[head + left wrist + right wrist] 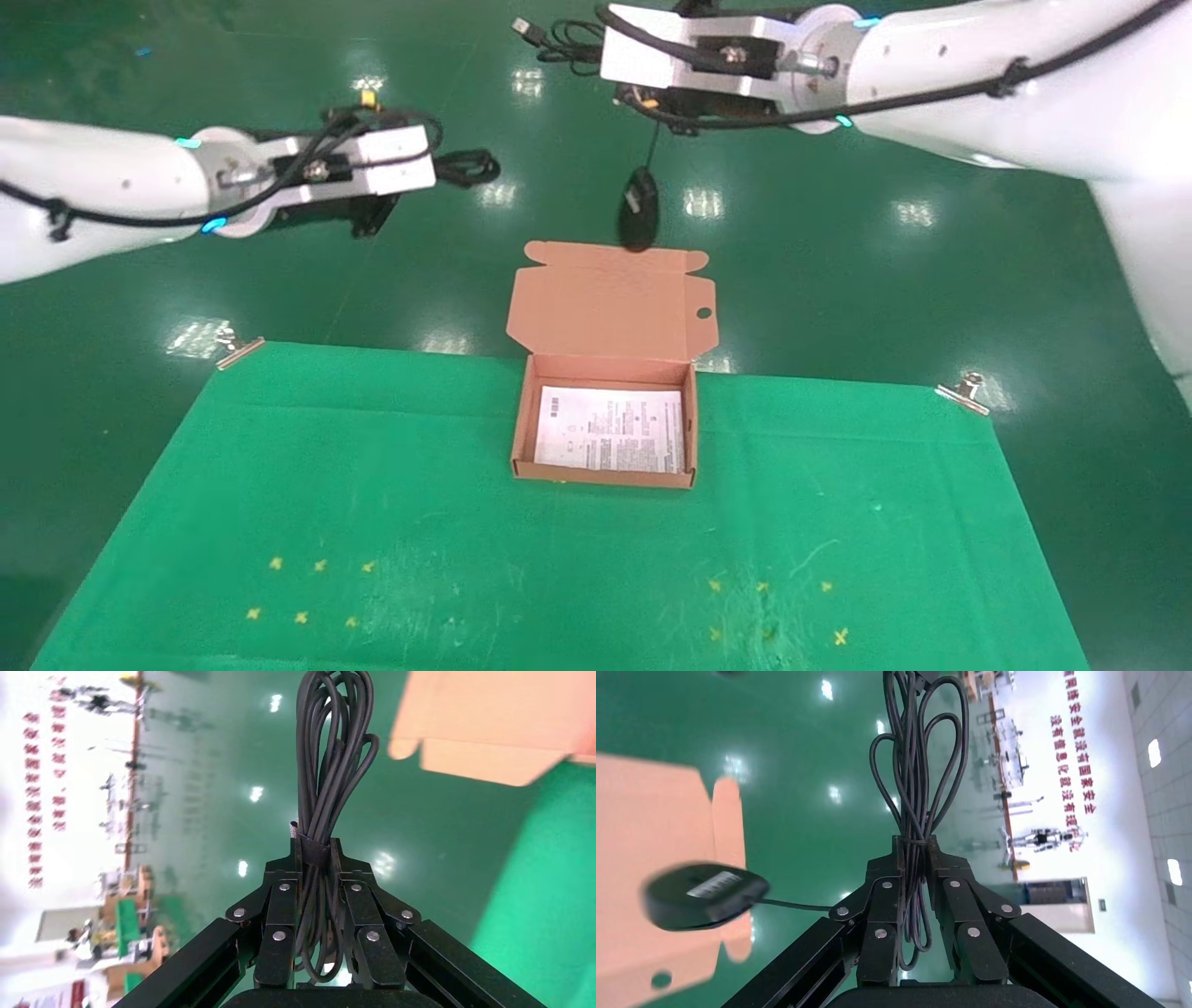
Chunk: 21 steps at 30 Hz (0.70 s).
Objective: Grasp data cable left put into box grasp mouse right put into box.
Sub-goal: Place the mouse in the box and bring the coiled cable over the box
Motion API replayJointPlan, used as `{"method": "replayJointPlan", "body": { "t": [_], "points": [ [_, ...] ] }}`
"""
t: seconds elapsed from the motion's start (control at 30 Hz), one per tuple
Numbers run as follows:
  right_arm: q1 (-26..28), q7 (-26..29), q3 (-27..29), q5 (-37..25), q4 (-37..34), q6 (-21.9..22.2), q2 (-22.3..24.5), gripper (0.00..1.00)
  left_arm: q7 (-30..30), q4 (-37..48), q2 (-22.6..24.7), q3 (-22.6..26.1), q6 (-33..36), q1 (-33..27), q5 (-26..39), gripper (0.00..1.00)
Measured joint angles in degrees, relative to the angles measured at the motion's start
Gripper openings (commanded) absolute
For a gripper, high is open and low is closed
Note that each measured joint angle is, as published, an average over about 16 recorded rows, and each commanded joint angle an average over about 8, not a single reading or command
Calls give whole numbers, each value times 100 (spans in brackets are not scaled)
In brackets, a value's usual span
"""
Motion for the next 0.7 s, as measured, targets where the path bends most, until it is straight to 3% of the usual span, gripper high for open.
{"method": "replayJointPlan", "body": {
  "t": [0.33, 0.7],
  "points": [
    [284, -727, -153, 735, -691, 225, -365, 0, -235, 372, 237, -28, -268, -206, 347, 0],
    [196, -773, -499, 981, -705, 257, -319, 0, -291, 290, 108, 22, -186, -68, 508, 0]
  ]
}}
